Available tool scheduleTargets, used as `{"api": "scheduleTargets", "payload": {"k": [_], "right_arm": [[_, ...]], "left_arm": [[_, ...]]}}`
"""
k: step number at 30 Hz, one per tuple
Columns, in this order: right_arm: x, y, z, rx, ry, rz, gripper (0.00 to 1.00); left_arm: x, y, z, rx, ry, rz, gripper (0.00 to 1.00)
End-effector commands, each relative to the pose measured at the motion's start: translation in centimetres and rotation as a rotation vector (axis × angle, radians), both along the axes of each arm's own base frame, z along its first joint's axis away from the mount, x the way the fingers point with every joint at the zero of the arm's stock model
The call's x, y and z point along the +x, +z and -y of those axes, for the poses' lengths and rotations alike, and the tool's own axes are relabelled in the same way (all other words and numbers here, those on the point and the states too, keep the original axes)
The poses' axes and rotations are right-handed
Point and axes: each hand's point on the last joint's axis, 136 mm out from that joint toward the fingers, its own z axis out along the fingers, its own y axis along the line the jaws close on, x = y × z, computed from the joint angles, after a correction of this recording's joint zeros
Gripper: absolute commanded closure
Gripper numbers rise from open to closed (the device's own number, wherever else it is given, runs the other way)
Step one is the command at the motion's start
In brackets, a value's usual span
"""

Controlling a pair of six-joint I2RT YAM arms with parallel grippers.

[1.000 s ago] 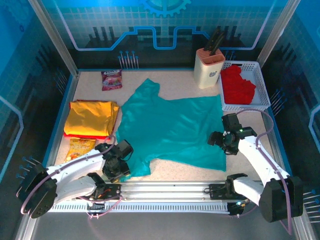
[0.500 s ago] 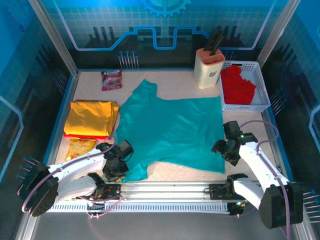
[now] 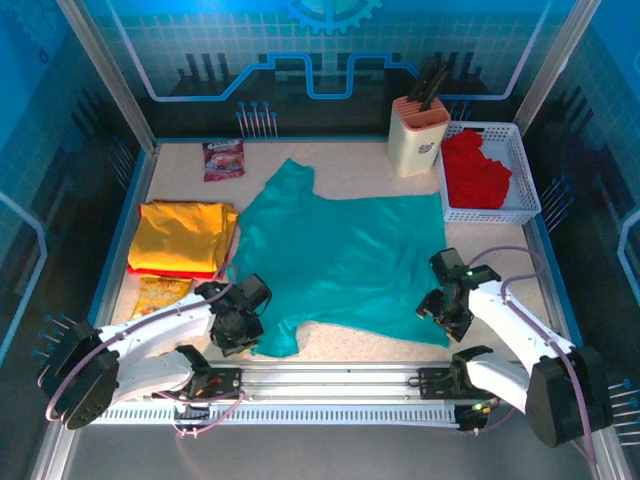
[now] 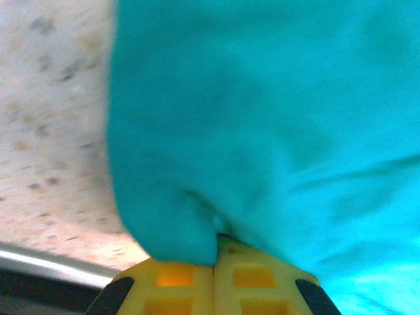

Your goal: Fold and stack the t-shirts

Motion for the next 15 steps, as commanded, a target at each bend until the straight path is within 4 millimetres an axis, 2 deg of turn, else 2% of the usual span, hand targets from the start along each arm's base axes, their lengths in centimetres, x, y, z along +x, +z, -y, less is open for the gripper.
{"api": "scheduleTargets", "payload": {"k": [1,8,11,15], "right_arm": [[-0.2,1.0,-0.3,-0.041,-0.071,-0.029,0.24],[-1.2,1.3,-0.5,-0.104,-0.322,0.04,0.23],[-1.1,0.2,-0.8,-0.086,-0.38,0.046,0.24],[-2.4,-1.4,-1.2,-0.087,-0.413,-0.037,0.26]], "left_arm": [[2.9,1.6,1.9,-0.061,-0.022,0.123,0.95],[3.6,2.3,2.8,-0.108,-0.021,0.155,0.95],[3.6,2.4,2.9,-0.114,-0.031,0.154,0.95],[3.2,2.3,2.9,-0.118,-0.038,0.143,0.95]]}}
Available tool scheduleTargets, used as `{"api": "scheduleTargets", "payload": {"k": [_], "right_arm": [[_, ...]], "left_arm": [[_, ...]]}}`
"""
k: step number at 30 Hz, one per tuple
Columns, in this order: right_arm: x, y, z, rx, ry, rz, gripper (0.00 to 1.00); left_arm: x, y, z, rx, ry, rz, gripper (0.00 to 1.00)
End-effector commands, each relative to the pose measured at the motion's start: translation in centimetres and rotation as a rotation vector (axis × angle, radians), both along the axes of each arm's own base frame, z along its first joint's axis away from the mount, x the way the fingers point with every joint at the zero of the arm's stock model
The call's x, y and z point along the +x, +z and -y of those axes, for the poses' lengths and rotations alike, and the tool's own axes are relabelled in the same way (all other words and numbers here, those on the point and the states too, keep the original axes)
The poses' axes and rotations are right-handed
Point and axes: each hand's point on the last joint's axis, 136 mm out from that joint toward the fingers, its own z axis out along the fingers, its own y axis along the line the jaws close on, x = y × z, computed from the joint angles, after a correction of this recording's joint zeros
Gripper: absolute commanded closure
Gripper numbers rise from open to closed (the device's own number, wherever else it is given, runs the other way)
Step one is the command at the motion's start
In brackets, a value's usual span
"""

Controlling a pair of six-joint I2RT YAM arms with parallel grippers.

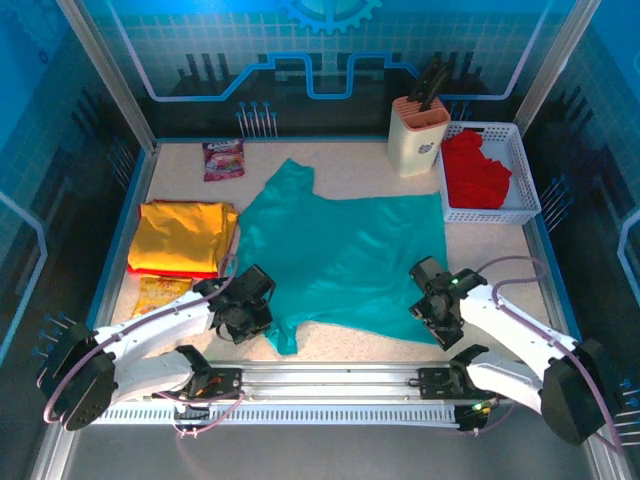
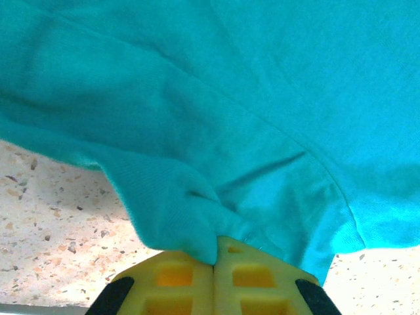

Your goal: Fold and stack the t-shirts

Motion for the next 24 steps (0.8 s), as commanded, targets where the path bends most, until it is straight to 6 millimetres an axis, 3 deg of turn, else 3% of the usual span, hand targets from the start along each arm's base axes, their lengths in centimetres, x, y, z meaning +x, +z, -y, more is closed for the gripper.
{"api": "scheduleTargets", "payload": {"k": [1,8,12,15,17,19,24], "right_arm": [[-1.3,-1.4,-0.1,-0.008,-0.107,-0.057,0.27],[-2.2,-3.2,-0.7,-0.022,-0.105,-0.065,0.33],[-2.4,-4.1,-0.3,-0.034,-0.11,-0.06,0.53],[-1.3,-3.7,-0.4,-0.028,-0.099,0.004,0.71],[0.2,-3.0,-1.1,0.004,-0.066,0.077,0.82],[1.7,-1.6,-1.6,0.019,-0.021,0.145,0.99],[5.5,3.7,-1.1,-0.053,0.112,0.302,1.0]], "left_arm": [[0.2,0.9,0.5,-0.027,-0.024,0.021,0.94],[0.1,0.8,0.3,-0.026,-0.016,0.025,0.95],[0.1,1.0,0.1,-0.013,-0.028,0.026,0.95],[0.5,1.5,0.0,-0.011,-0.032,0.046,0.97],[1.1,2.3,0.3,-0.041,-0.058,0.075,1.0],[2.2,3.5,0.7,-0.097,-0.06,0.115,1.0],[6.3,8.5,-0.3,-0.14,-0.05,0.253,1.0]]}}
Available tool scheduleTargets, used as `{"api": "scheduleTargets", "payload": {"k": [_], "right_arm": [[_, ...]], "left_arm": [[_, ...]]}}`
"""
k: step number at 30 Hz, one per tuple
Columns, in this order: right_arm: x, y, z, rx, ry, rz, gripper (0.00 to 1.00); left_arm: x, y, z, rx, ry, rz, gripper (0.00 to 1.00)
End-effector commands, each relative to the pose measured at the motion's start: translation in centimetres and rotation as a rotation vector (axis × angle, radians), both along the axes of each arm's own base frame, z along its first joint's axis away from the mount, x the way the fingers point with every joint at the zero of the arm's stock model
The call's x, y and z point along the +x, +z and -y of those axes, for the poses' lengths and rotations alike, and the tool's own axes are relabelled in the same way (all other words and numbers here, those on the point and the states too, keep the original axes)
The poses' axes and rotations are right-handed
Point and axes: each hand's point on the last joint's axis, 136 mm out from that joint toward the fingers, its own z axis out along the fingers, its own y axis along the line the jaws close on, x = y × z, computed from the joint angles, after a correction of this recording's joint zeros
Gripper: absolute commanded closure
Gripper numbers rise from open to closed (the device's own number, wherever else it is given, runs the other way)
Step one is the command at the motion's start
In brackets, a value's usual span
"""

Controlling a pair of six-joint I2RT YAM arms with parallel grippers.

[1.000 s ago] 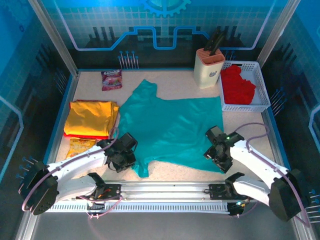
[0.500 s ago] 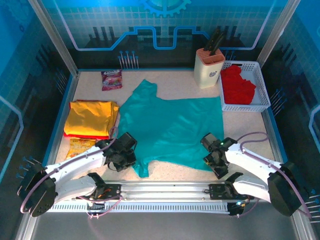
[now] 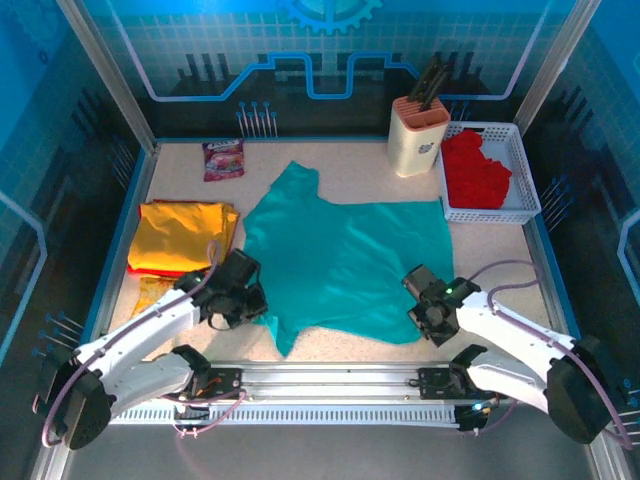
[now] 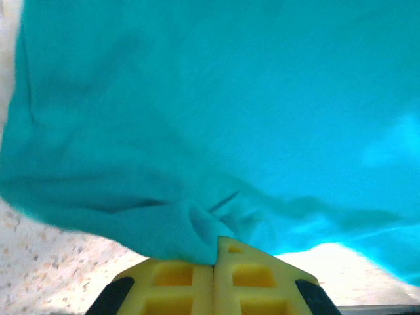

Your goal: Fold and stack the t-shirts

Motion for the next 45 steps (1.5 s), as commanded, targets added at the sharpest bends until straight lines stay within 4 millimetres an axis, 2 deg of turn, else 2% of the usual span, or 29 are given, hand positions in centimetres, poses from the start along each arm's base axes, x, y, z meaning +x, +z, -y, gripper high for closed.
{"api": "scheduleTargets", "payload": {"k": [1,7,12,15,17,20,23,25,29,34,39,42,45], "right_arm": [[4.4,4.6,0.4,-0.072,0.108,0.191,1.0],[8.6,9.6,0.0,-0.103,0.244,0.338,1.0],[12.8,16.6,-0.6,-0.18,0.407,0.519,1.0],[14.9,21.3,-1.3,-0.23,0.505,0.657,1.0],[15.9,24.7,-1.5,-0.264,0.547,0.758,1.0],[16.3,29.8,-1.6,-0.305,0.585,0.881,1.0],[15.9,34.4,-2.2,-0.315,0.643,1.006,1.0],[15.2,36.8,-2.4,-0.316,0.671,1.072,1.0],[13.0,40.6,-2.4,-0.335,0.731,1.172,1.0],[9.7,44.5,-1.5,-0.35,0.744,1.294,1.0],[6.6,47.1,0.0,-0.328,0.714,1.375,1.0],[5.6,47.8,0.8,-0.324,0.692,1.384,1.0],[5.0,47.8,2.1,-0.351,0.645,1.363,1.0]], "left_arm": [[2.4,4.2,0.0,-0.019,-0.067,0.114,1.0],[5.4,8.3,0.2,0.043,-0.17,0.218,1.0],[9.0,13.9,-0.9,0.114,-0.176,0.373,1.0],[11.4,17.8,-1.5,0.14,-0.177,0.47,1.0],[12.6,21.5,-1.7,0.168,-0.201,0.554,1.0],[13.3,27.5,-2.0,0.205,-0.224,0.688,1.0],[12.7,33.2,-2.2,0.206,-0.231,0.845,1.0],[11.7,36.4,-2.3,0.193,-0.241,0.945,1.0],[8.6,41.3,-2.4,0.156,-0.274,1.136,1.0],[4.6,45.7,-3.2,0.151,-0.298,1.337,1.0],[1.4,49.9,-3.7,0.118,-0.303,1.447,1.0],[1.0,51.3,-3.6,0.096,-0.303,1.476,1.0],[1.6,52.0,-3.7,0.112,-0.285,1.492,1.0]]}}
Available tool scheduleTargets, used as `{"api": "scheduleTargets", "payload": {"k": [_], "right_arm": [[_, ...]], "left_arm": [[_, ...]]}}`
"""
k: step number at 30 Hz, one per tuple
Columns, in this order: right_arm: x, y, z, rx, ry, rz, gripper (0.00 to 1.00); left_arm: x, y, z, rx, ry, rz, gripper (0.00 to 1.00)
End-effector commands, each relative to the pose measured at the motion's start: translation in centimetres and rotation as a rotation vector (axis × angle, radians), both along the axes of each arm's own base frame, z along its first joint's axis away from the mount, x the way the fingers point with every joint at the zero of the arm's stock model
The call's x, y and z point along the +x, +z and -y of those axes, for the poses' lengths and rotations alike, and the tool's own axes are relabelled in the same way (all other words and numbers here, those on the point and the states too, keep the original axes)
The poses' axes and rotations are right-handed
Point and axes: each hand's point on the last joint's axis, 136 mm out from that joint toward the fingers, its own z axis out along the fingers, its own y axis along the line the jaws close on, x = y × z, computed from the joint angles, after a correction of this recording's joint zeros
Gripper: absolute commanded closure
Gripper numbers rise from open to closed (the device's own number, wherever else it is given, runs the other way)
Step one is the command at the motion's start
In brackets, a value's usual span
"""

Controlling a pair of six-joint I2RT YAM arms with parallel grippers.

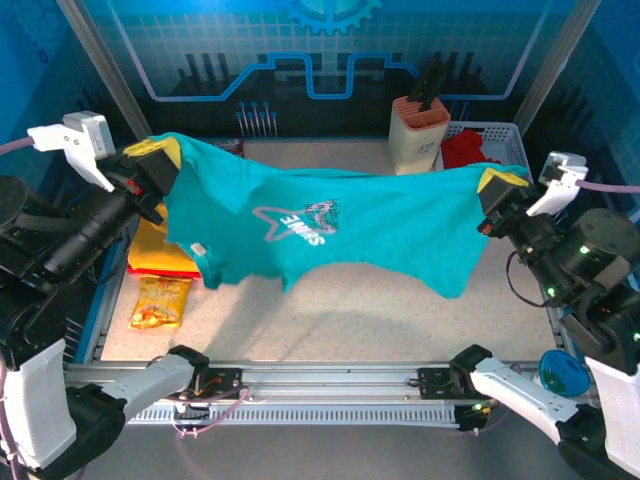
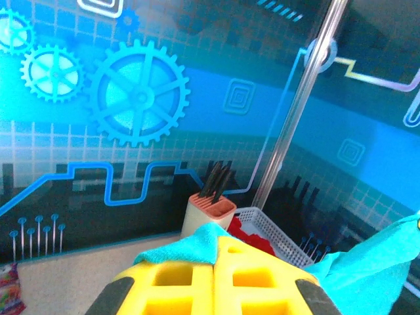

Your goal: Fold and stack the t-shirts

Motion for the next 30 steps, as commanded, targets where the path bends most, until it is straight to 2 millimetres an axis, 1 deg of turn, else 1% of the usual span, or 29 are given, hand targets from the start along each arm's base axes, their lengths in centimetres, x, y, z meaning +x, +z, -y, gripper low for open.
{"api": "scheduleTargets", "payload": {"k": [1,2,4,6,8,11,12,14,16,17,19,22,25,28,30], "right_arm": [[-0.4,-0.3,1.6,-0.015,-0.072,-0.025,1.0],[-0.3,-0.6,2.0,-0.016,-0.097,-0.04,1.0],[0.3,-1.5,2.4,-0.034,-0.143,-0.092,1.0],[1.4,-2.8,1.7,-0.057,-0.144,-0.148,1.0],[2.9,-4.9,0.5,-0.074,-0.131,-0.216,1.0],[5.7,-9.6,-1.3,-0.103,-0.119,-0.341,1.0],[6.8,-11.8,-1.7,-0.103,-0.117,-0.395,1.0],[8.8,-15.5,-2.2,-0.061,-0.097,-0.491,1.0],[11.0,-19.3,-2.3,0.009,-0.074,-0.589,1.0],[12.0,-20.9,-2.4,0.032,-0.064,-0.629,1.0],[14.5,-24.2,-2.5,0.064,-0.054,-0.701,0.99],[18.1,-28.6,-3.3,0.108,-0.009,-0.795,0.99],[21.9,-32.1,-4.0,0.122,0.028,-0.821,0.99],[24.5,-33.9,-4.6,0.132,0.063,-0.818,0.99],[25.4,-34.5,-4.5,0.126,0.075,-0.815,0.99]], "left_arm": [[1.7,0.7,0.5,0.028,0.011,0.029,1.0],[2.4,0.5,0.4,0.034,0.028,0.022,1.0],[4.8,-0.6,0.5,0.063,0.069,-0.017,1.0],[7.4,-2.5,0.8,0.089,0.102,-0.076,1.0],[10.0,-5.2,1.4,0.117,0.116,-0.141,1.0],[13.6,-10.2,2.3,0.15,0.127,-0.24,1.0],[15.0,-12.2,2.4,0.161,0.139,-0.277,1.0],[17.4,-16.0,2.2,0.164,0.155,-0.352,1.0],[20.2,-20.1,1.7,0.157,0.175,-0.439,1.0],[21.2,-21.6,1.5,0.148,0.176,-0.47,1.0],[23.9,-25.3,1.3,0.13,0.178,-0.542,1.0],[27.1,-29.8,1.3,0.118,0.178,-0.625,1.0],[30.0,-33.3,1.5,0.126,0.179,-0.674,1.0],[31.9,-35.9,1.2,0.122,0.192,-0.73,1.0],[32.0,-36.7,1.2,0.103,0.186,-0.752,1.0]]}}
